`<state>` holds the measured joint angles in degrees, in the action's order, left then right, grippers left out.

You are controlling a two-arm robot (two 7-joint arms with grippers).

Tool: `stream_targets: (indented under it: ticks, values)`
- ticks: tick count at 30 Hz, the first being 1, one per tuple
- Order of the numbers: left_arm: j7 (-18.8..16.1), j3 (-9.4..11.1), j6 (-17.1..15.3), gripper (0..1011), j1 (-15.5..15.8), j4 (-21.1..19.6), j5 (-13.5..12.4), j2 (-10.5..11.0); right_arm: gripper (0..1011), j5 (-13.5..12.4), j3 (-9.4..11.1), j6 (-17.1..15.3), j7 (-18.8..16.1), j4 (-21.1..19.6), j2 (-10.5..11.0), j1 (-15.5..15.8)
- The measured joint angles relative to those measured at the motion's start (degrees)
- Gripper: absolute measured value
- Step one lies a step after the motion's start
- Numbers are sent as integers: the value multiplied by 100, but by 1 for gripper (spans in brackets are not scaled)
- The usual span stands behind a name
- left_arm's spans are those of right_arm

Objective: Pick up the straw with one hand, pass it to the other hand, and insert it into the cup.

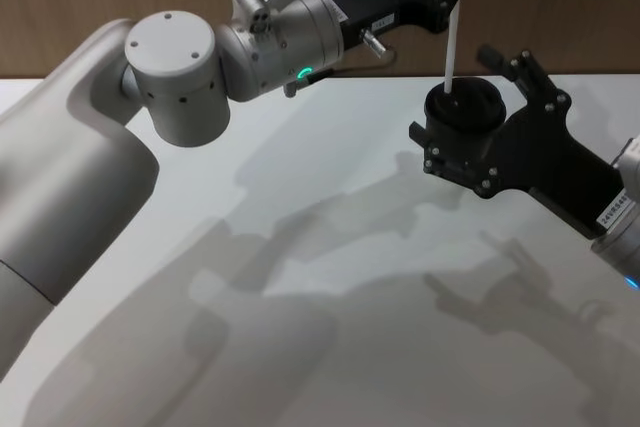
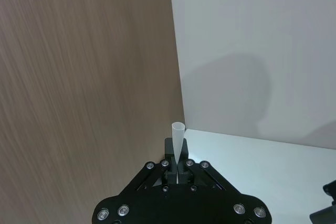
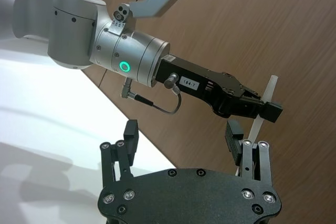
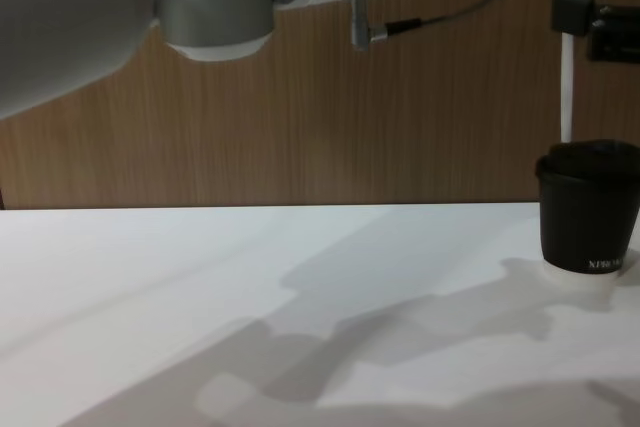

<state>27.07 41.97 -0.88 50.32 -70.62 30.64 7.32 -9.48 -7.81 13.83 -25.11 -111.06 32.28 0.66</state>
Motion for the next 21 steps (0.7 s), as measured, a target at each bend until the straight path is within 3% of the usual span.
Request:
stream_targets:
  ticks: [21]
  values:
    - [101, -29, -166, 12, 43, 169, -73, -109, 1001, 0, 0, 0, 0, 0, 0, 0]
